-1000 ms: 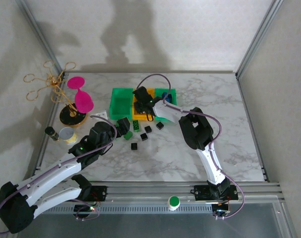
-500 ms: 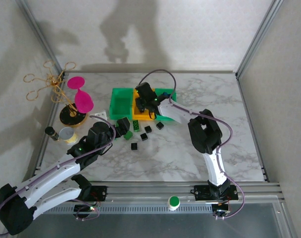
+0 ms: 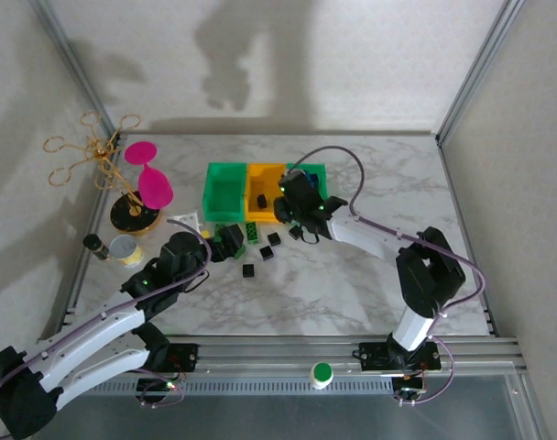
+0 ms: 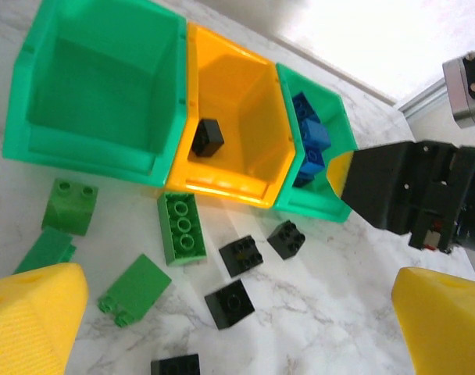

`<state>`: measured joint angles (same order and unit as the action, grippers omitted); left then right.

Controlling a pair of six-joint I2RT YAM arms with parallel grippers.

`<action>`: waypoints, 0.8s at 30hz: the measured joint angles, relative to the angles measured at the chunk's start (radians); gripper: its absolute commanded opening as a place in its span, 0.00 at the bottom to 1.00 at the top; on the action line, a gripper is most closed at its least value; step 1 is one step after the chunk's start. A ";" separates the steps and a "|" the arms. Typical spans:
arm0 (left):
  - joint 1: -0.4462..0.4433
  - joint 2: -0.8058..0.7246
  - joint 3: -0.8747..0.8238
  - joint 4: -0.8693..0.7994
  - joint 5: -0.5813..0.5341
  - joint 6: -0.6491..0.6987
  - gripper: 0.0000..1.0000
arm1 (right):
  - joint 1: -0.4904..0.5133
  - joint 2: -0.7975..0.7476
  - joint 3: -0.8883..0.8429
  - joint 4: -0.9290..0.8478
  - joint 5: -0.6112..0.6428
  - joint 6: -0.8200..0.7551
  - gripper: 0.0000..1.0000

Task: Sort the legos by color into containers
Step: Pick up the lego from the center of the table.

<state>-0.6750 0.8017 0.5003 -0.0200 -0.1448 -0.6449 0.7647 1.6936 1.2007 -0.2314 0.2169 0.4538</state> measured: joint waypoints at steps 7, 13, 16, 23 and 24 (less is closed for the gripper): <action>-0.051 0.000 -0.022 0.002 0.003 -0.035 1.00 | 0.006 -0.065 -0.176 0.008 0.018 0.105 0.49; -0.073 0.000 -0.036 0.002 -0.005 -0.060 1.00 | 0.007 -0.036 -0.201 0.029 0.024 0.147 0.56; -0.077 0.000 -0.037 0.001 -0.010 -0.066 0.99 | 0.008 -0.004 -0.201 0.048 0.030 0.145 0.58; -0.079 -0.002 -0.037 0.001 -0.029 -0.067 1.00 | 0.008 0.093 -0.177 0.061 0.053 0.106 0.59; -0.080 -0.003 -0.037 0.001 -0.032 -0.067 1.00 | 0.008 0.100 -0.174 0.060 0.057 0.099 0.59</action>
<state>-0.7547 0.7986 0.4629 -0.0193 -0.1768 -0.7120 0.7731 1.7935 1.0271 -0.1711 0.2737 0.5529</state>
